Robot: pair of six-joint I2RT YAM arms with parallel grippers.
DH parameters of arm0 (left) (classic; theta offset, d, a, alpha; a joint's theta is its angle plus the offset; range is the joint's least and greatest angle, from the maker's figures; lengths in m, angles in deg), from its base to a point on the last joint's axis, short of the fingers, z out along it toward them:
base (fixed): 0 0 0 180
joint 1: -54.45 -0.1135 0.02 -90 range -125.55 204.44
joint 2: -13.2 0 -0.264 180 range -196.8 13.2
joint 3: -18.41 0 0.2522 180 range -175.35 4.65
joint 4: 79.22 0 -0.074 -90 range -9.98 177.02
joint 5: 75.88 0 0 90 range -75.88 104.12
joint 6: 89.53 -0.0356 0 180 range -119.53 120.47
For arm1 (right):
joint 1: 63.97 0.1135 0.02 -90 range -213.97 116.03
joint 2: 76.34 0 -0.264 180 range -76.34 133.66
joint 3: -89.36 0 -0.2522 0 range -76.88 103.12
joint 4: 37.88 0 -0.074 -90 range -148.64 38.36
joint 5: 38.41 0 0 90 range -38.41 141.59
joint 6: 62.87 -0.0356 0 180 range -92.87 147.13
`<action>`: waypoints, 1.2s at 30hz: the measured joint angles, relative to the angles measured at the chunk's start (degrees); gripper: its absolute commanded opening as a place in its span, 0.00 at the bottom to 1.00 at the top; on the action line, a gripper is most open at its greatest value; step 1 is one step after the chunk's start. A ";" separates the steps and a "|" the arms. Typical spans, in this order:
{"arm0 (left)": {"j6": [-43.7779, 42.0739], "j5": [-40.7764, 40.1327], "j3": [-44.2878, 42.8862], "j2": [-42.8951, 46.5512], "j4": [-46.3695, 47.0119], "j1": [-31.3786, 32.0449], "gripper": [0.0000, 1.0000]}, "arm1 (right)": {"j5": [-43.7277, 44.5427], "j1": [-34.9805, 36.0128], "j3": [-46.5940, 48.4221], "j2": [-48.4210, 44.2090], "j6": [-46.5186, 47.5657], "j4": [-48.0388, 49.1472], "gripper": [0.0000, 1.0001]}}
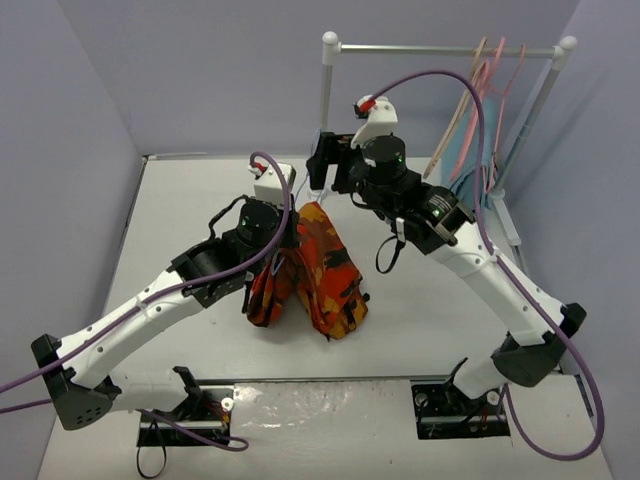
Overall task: Place the trousers on the hanger
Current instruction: Place trousers on hanger, then hang the hanger with trousers onto the clothesline
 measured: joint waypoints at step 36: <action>-6.28 19.48 -51.98 -41.71 12.07 -10.45 0.00 | 20.62 -1.57 -39.36 -37.91 -4.19 -1.09 1.00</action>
